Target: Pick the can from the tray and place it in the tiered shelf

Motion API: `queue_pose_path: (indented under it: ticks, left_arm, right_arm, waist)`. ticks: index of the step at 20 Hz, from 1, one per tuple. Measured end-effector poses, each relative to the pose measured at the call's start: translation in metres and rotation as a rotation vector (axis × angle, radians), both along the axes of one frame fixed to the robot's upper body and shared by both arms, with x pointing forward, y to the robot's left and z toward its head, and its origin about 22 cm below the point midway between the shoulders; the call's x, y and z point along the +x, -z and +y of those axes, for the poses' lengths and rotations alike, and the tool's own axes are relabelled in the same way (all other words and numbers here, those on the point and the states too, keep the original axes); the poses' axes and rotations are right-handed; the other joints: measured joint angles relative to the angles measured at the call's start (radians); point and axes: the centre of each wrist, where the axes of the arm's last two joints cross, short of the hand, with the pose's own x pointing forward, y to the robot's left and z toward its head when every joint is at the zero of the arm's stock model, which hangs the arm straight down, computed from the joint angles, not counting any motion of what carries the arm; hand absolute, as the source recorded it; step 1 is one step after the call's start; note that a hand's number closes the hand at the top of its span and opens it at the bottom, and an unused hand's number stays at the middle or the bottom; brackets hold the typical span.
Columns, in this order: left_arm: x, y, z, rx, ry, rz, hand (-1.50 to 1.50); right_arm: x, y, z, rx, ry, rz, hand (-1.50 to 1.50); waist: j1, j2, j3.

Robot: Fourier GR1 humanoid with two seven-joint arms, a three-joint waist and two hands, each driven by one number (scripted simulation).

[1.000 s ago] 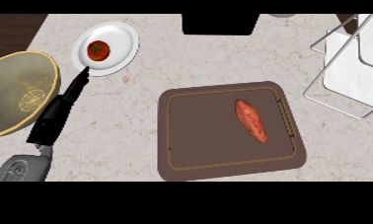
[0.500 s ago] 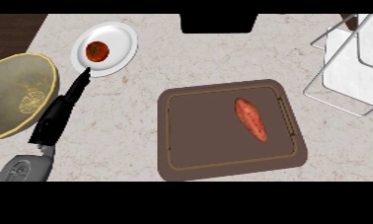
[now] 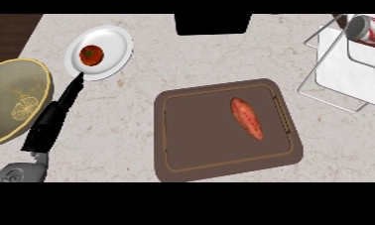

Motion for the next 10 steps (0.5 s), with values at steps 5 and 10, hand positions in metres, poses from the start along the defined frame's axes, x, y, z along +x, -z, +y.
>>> queue_pose_path:
  ticks: [5, 10]
  left_arm:
    - [-0.005, 0.000, 0.000, -0.002, -0.012, -0.002, 0.00]
    - [-0.005, -0.004, 0.002, -0.001, -0.010, -0.006, 0.00]
  right_arm:
    - [-0.070, -0.008, -0.009, 0.063, -0.020, -0.001, -1.50]
    - [-0.143, -0.008, -0.020, 0.092, -0.048, -0.031, -1.50]
  waist:
    - [-0.012, -0.002, -0.001]
    - [-0.011, -0.001, 0.000]
